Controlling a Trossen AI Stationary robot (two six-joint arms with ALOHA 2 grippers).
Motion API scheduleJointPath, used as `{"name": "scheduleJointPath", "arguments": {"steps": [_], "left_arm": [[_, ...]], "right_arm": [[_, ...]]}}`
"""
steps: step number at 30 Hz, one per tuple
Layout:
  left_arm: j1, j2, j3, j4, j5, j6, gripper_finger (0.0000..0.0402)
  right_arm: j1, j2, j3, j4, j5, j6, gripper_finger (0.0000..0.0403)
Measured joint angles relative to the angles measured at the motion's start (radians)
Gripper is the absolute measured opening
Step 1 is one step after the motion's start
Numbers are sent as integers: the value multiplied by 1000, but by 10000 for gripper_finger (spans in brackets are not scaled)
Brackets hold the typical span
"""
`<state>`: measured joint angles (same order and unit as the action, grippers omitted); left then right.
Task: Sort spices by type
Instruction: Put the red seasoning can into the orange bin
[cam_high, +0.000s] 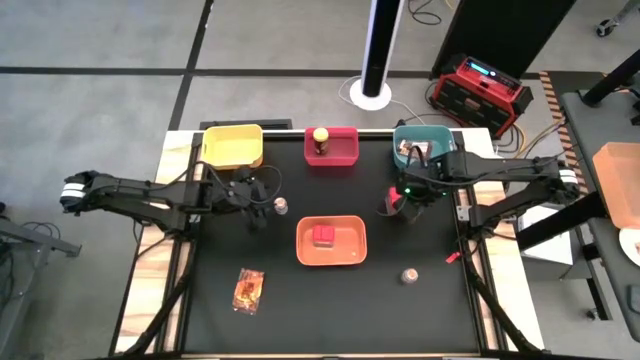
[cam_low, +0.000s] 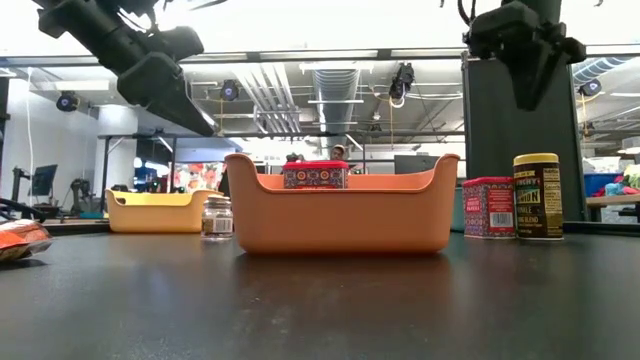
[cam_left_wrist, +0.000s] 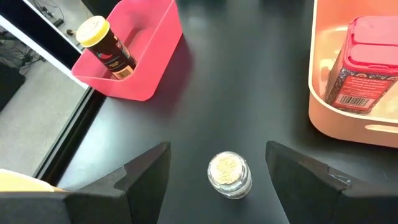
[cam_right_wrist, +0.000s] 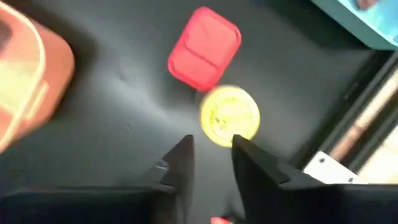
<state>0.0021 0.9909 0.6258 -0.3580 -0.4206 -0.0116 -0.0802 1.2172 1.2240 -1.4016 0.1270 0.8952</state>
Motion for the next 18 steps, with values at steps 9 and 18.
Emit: {"name": "scheduleJointPath", "arguments": {"steps": [9, 18], "left_arm": [[0, -1, 2, 5, 0, 22, 247], [0, -2, 2, 3, 0, 34, 247]], "right_arm": [[-128, 119, 0, 121, -59, -28, 251], [-285, 231, 0, 124, -157, -161, 334]]}}
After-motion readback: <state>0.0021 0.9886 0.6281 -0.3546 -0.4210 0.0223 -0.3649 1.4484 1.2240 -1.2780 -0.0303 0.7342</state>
